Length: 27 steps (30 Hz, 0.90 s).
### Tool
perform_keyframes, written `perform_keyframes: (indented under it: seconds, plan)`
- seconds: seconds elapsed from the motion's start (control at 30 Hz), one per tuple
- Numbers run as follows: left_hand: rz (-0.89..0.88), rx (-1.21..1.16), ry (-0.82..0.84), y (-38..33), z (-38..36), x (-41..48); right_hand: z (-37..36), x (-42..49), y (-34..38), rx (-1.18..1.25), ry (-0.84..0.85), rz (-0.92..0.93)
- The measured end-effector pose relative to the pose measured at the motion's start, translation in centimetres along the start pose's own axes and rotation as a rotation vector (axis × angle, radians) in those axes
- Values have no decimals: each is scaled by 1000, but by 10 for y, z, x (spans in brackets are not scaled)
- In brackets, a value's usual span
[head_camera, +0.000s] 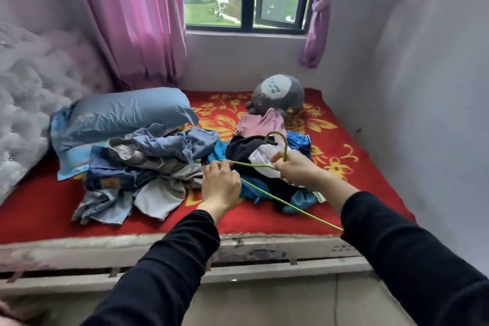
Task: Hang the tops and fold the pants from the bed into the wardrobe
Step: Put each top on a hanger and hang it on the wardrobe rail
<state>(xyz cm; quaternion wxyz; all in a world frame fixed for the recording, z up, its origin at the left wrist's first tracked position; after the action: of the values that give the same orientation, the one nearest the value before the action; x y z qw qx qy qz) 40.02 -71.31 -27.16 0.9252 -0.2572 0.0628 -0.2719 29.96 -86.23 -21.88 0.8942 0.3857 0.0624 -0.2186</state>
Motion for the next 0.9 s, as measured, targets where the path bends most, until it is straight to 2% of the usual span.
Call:
perform_keyframes:
  seconds: [0.37, 0.57, 0.7, 0.9]
  plan:
    - [133, -18, 262, -1, -138, 242, 80, 227, -141, 90, 39, -196]
    - [171, 44, 387, -6, -200, 329, 109, 317, -190, 119, 46, -204]
    - [206, 63, 414, -9, -237, 377, 126, 377, -219, 88, 25, -195]
    - [171, 79, 320, -29, -295, 471, 150, 475, -285, 171, -114, -183]
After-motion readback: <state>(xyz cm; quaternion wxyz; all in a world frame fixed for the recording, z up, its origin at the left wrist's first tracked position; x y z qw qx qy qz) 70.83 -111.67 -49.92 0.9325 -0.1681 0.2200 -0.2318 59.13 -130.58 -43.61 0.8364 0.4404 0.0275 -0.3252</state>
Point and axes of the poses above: each hand's wrist, its own x-axis towards the middle knuckle, its own z-axis out of the back of the hand, y = z × x, the point moved 9 cm from there along x, towards the middle knuckle, and after that the axes turned 9 degrees about y, right-handed, at the moved point
